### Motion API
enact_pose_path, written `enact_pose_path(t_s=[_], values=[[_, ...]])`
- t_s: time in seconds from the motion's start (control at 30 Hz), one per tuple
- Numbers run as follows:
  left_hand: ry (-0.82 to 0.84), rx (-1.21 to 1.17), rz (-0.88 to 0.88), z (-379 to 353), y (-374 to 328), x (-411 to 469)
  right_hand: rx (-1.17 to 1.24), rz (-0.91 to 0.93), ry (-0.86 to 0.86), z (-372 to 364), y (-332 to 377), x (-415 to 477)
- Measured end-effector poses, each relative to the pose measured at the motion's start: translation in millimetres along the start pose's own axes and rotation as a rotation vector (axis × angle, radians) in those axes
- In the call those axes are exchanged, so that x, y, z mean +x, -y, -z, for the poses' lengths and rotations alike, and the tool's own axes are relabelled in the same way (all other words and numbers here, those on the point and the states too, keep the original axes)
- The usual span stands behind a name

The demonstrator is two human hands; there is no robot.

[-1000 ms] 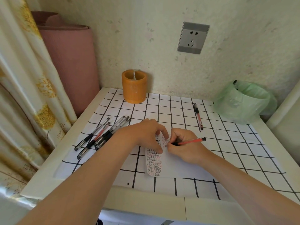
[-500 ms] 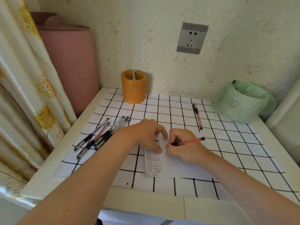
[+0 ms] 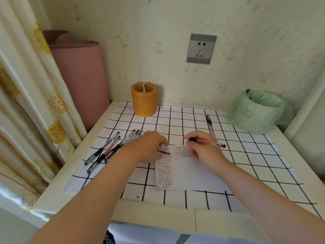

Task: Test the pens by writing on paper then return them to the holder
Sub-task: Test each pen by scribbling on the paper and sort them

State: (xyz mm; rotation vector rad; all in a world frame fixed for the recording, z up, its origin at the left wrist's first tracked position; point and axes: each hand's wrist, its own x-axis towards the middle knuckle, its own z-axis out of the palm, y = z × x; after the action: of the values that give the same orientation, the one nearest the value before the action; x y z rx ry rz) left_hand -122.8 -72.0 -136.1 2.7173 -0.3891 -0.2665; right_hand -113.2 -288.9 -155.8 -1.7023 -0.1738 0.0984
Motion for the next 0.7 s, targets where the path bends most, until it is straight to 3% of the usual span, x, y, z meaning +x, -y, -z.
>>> enact_pose_path(t_s=[0.2, 0.37, 0.7], values=[[-0.152, 0.071, 0.066, -5, -14, -9, 0.095, -0.026, 0.088, 12, 17, -6], [-0.211, -0.077, 0.107, -2, -16, -13, 0.222, -0.129, 0.126, 22, 24, -6], [-0.236, -0.196, 0.102, 4, -13, -13, -0.543, 0.107, 0.157, 28, 19, -1]])
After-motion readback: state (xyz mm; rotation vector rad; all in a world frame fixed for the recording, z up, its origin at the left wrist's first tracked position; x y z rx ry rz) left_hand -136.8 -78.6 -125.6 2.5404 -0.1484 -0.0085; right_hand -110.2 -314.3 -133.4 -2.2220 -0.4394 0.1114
